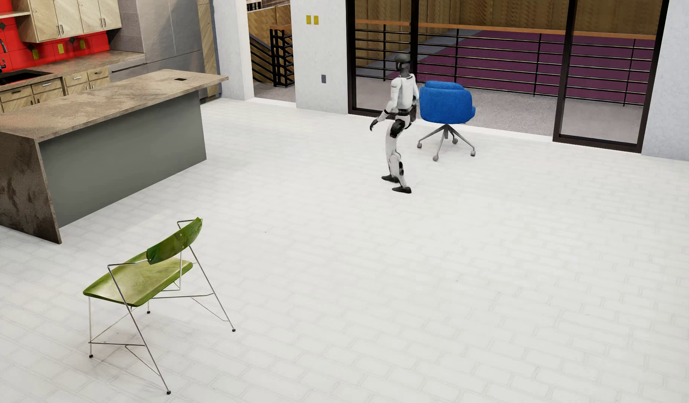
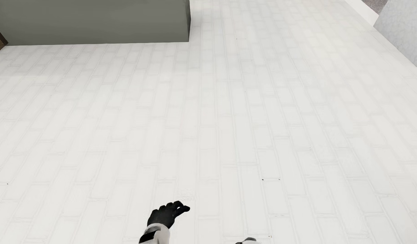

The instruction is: Go to the counter

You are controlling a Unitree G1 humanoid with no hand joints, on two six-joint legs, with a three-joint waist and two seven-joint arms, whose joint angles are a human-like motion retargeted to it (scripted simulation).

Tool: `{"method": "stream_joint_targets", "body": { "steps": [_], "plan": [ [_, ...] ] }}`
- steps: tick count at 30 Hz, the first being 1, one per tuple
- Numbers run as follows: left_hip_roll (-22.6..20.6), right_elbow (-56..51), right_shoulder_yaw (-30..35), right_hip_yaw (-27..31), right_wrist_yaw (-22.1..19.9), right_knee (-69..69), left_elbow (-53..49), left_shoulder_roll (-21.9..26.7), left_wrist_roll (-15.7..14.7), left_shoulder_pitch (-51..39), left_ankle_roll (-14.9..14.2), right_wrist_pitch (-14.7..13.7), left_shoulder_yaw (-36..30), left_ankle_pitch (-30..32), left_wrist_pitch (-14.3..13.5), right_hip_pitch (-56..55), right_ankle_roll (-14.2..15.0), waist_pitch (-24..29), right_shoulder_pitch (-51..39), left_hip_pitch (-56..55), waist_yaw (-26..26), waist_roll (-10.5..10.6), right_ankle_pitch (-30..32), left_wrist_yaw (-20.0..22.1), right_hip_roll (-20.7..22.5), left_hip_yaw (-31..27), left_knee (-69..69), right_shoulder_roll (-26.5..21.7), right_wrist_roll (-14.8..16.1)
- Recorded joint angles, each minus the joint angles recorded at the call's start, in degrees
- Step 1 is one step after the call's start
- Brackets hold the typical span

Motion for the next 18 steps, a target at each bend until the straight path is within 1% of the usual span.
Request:
{"method": "stream_joint_targets", "body": {
  "steps": [1, 2, 3, 4, 5, 6, 7, 8, 9, 10, 11, 12, 13, 14, 15, 16, 17, 18],
  "plan": [
    [0.01, 0.82, 0.42, -0.73, 0.81, -10.24, -0.75, -0.14, -0.61, -0.95, -0.04, 0.21, -0.83, -0.71, -0.62, 0.25, 1.61, -0.25, -0.51, 2.32, -0.37, 0.14, 1.19, -0.05, 0.46, -0.72, -1.46, -0.11, -0.95],
    [0.16, 1.54, 0.59, -1.61, 1.95, -20.52, -1.49, -0.19, -1.19, -1.62, -0.13, 0.34, -1.78, -1.10, -1.17, 1.04, 2.44, -0.56, -1.02, 4.68, -0.63, 0.32, 2.16, -0.07, 1.24, -1.37, -3.20, -0.08, -1.81],
    [0.19, 1.98, 0.22, -1.41, 2.85, -26.06, -2.09, -0.36, -1.77, -1.97, -0.28, 0.46, -2.71, -1.73, -1.58, 0.56, 4.44, -0.80, -1.34, 6.83, -0.87, 0.55, 1.72, 0.01, 1.86, -1.89, -4.09, -0.05, -2.35],
    [0.10, 2.17, -0.48, -0.20, 3.17, -27.20, -2.44, -0.63, -2.40, -1.93, -0.45, 0.52, -3.42, -2.72, -1.75, -0.31, 6.99, -1.02, -1.49, 8.70, -1.11, 0.75, 1.61, 0.14, 2.37, -2.24, -4.10, 0.02, -2.59],
    [0.34, 2.37, -1.18, 1.18, 2.95, -26.06, -2.43, -0.79, -3.04, -1.50, -0.68, 0.51, -3.77, -3.39, -1.59, -0.44, 6.23, -1.31, -1.62, 10.41, -1.34, 0.96, 3.15, 0.23, 3.25, -2.51, -3.98, 0.38, -2.68],
    [0.91, 2.70, -1.88, 2.26, 2.41, -21.71, -1.87, -0.90, -3.54, -0.74, -0.94, 0.58, -3.86, -3.43, -1.04, -1.44, 3.08, -1.58, -1.64, 12.45, -1.58, 1.29, 5.78, 0.31, 4.44, -2.84, -3.49, 0.99, -2.78],
    [1.83, 3.28, -2.55, 2.22, 1.86, -18.21, -0.71, -0.95, -3.73, 0.36, -1.29, 0.81, -3.66, -2.11, 0.03, -1.40, 1.06, -1.93, -1.61, 14.21, -1.77, 1.81, 9.61, 0.54, 5.50, -3.14, -2.71, 1.78, -2.94],
    [2.95, 4.14, -3.25, 1.83, 1.51, -14.60, 0.94, -1.06, -3.69, 1.85, -2.38, 1.17, -3.09, 0.41, 1.62, -0.87, -0.15, -2.23, -1.65, 15.44, -2.00, 2.56, 10.81, 0.96, 6.53, -3.26, -0.68, 2.55, -3.12],
    [4.30, 5.16, -4.03, 1.33, 1.37, -11.56, 2.86, -1.12, -3.65, 3.54, -3.42, 1.56, -2.23, 4.05, 3.42, -0.20, -2.70, -2.41, -1.84, 15.70, -2.27, 3.49, 9.30, 1.31, 7.95, -3.34, 2.71, 3.37, -3.22],
    [6.03, 6.06, -4.92, 0.25, 1.28, -9.94, 4.91, -0.90, -3.50, 4.97, -7.32, 1.85, -1.69, 9.08, 4.85, 1.29, -4.35, -2.48, -2.05, 14.52, -2.57, 4.50, 6.99, 1.14, 9.37, -3.74, 8.14, 4.30, -3.20],
    [7.87, 6.78, -5.87, -1.31, 1.40, -9.08, 6.22, -0.15, -2.38, 6.20, -10.76, 2.41, -2.16, 16.43, 5.67, 3.05, -5.62, -2.41, -2.97, 11.28, -2.92, 5.49, 4.80, 0.08, 10.54, -4.14, 16.24, 5.38, -3.15],
    [9.95, 7.55, -6.72, -3.22, 0.47, -8.71, 7.72, 1.39, -0.53, 6.41, -15.97, 1.00, -3.89, 22.52, 5.43, 4.94, -6.54, -2.28, -2.28, 6.81, -3.34, 6.41, 2.83, -1.09, 11.52, -4.53, 25.76, 6.06, -2.96],
    [12.17, 8.14, -7.12, -5.19, -0.03, -8.79, 8.24, 3.24, 1.35, 6.43, -18.38, -0.13, -5.73, 28.96, 4.55, 7.06, -7.15, -2.11, -2.51, 1.54, -3.71, 7.33, 1.00, -1.88, 12.36, -4.57, 34.90, 6.61, -3.03],
    [14.06, 8.56, -7.00, -6.81, -0.25, -9.40, 7.60, 4.91, 1.97, 6.55, -17.76, -1.06, -6.40, 30.34, 3.47, 9.55, -7.51, -1.91, -3.15, -3.66, -3.92, 8.17, -0.64, -2.26, 13.13, -4.52, 42.28, 6.77, -3.50],
    [15.30, 8.94, -6.45, -7.99, -0.33, -9.82, 5.99, 6.38, 1.00, 6.98, -16.80, -1.81, -5.51, 27.27, 2.60, 11.99, -7.69, -1.61, -4.05, -8.84, -3.87, 8.92, -2.29, -2.34, 14.05, -4.56, 47.69, 6.71, -4.27],
    [15.65, 9.24, -5.60, -8.54, -0.17, -10.36, 3.32, 7.48, -0.86, 8.06, -15.00, -2.00, -3.48, 24.06, 2.25, 14.55, -7.74, -1.32, -5.43, -13.31, -3.58, 9.52, -3.87, -2.14, 14.99, -4.54, 50.43, 6.60, -5.15],
    [15.54, 9.95, -4.97, -8.60, -0.05, -10.79, 0.19, 8.50, -3.08, 9.53, -14.44, -2.43, -0.80, 20.88, 2.05, 17.03, -7.74, -1.07, -7.09, -17.27, -3.08, 9.96, -5.45, -1.56, 15.92, -4.66, 50.54, 6.39, -6.06],
    [15.05, 10.12, -4.39, -8.38, 0.06, -11.07, -2.95, 8.98, -5.31, 10.98, -12.35, -2.91, 2.02, 16.25, 2.17, 19.33, -7.77, -0.85, -8.54, -20.89, -2.41, 10.29, -7.03, -0.74, 16.85, -5.01, 48.65, 6.21, -6.78]
  ]
}}
